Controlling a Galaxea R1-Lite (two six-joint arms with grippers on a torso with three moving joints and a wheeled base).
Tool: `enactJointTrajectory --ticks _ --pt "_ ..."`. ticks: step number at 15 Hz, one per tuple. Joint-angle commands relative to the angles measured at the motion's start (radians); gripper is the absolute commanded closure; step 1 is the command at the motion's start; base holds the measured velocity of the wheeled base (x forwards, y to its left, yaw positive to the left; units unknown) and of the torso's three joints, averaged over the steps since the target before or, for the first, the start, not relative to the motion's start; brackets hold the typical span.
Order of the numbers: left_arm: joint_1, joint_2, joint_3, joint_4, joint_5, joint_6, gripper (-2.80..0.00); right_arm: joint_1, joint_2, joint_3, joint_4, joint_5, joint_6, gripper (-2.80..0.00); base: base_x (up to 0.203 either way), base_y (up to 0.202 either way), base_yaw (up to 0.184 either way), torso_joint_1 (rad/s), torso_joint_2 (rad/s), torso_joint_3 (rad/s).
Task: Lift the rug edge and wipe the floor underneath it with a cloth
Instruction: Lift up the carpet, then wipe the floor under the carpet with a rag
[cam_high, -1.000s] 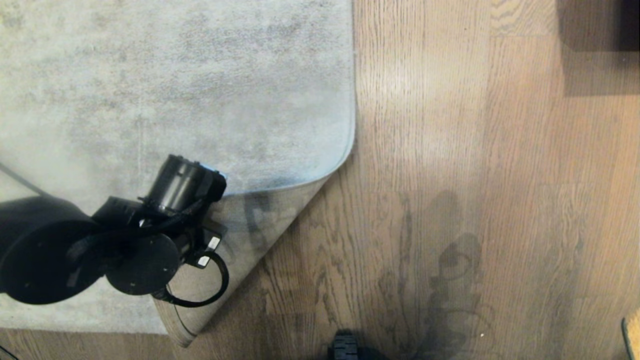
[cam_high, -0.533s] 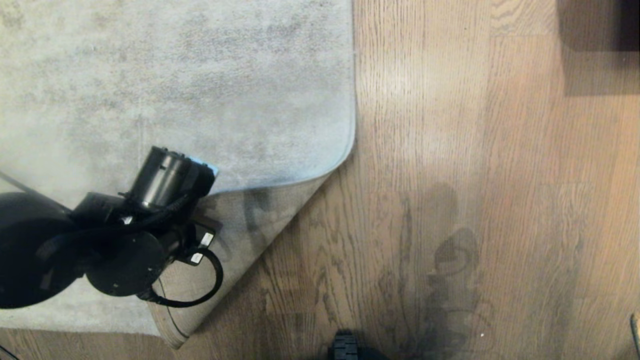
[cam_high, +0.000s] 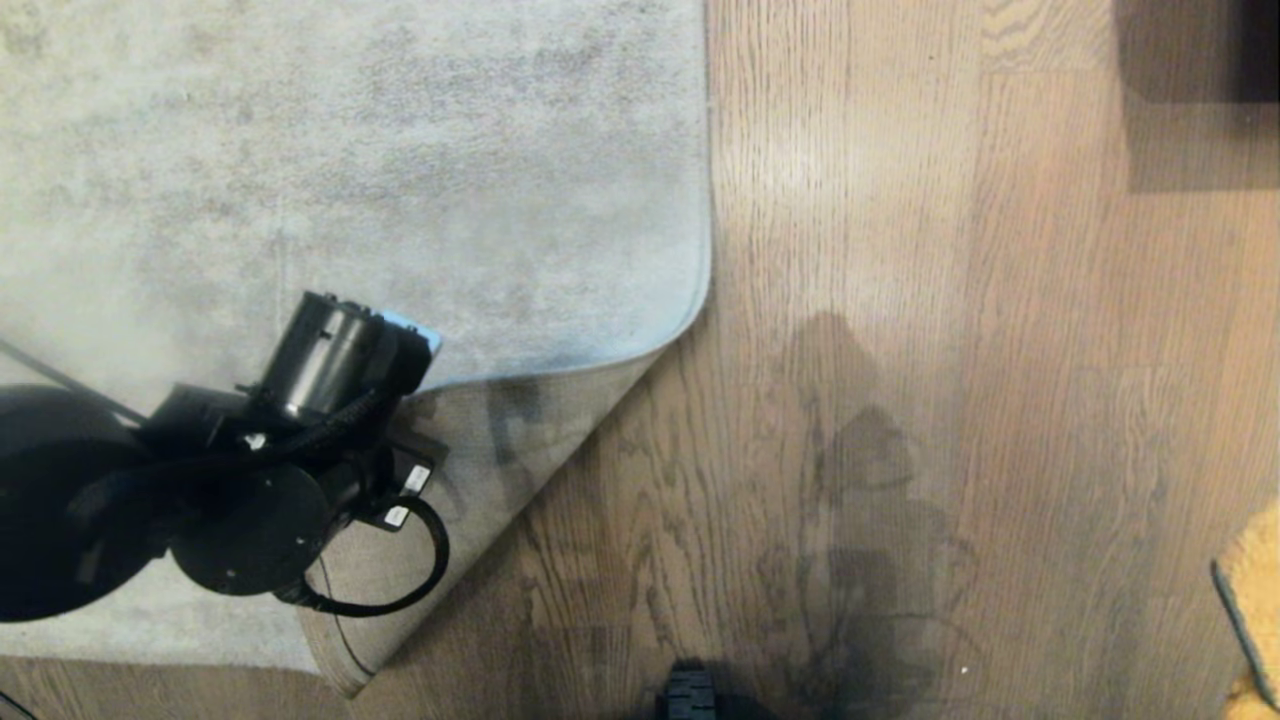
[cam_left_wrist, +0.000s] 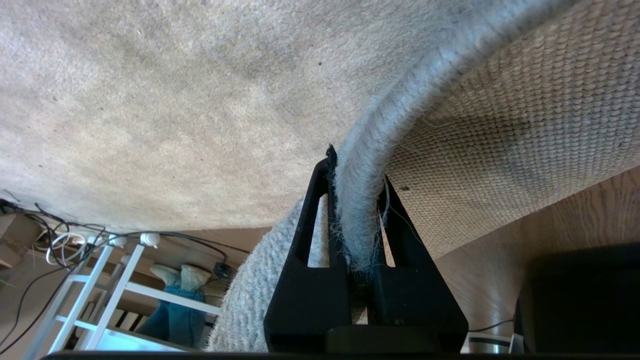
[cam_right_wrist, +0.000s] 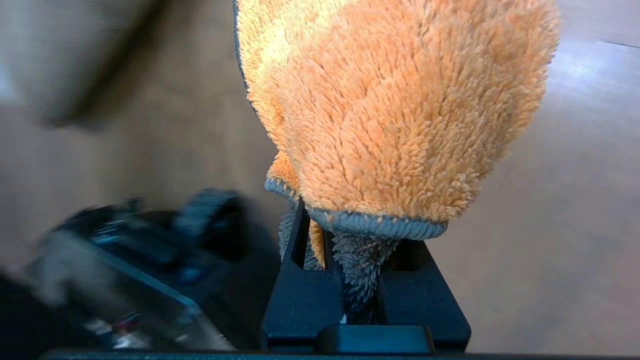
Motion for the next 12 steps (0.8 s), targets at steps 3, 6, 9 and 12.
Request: enactJointTrajectory --ticks 3,6,9,12 --pt "-0.013 0.018 -0.012 0.001 0.005 0.0 0.0 0.003 0.315 -0.014 -0.132 0.121 -0.016 0.0 0.0 0.0 0.0 0.0 0.0 0.0" --pt "-0.02 0.032 -0.014 0.001 0.005 -0.001 0.0 0.038 0.492 -0.015 -0.247 0.153 -0.025 0.0 0.0 0.0 0.0 0.0 0.0 0.0" --pt "-0.02 0.046 -0.019 -0.001 0.005 -0.001 0.0 0.153 0.673 -0.016 -0.367 0.157 -0.03 0.0 0.0 0.0 0.0 0.0 0.0 0.0" --pt "-0.019 0.056 -0.039 0.0 0.005 -0.001 0.0 0.253 0.879 -0.037 -0.52 0.151 -0.032 0.0 0.0 0.0 0.0 0.0 0.0 0.0"
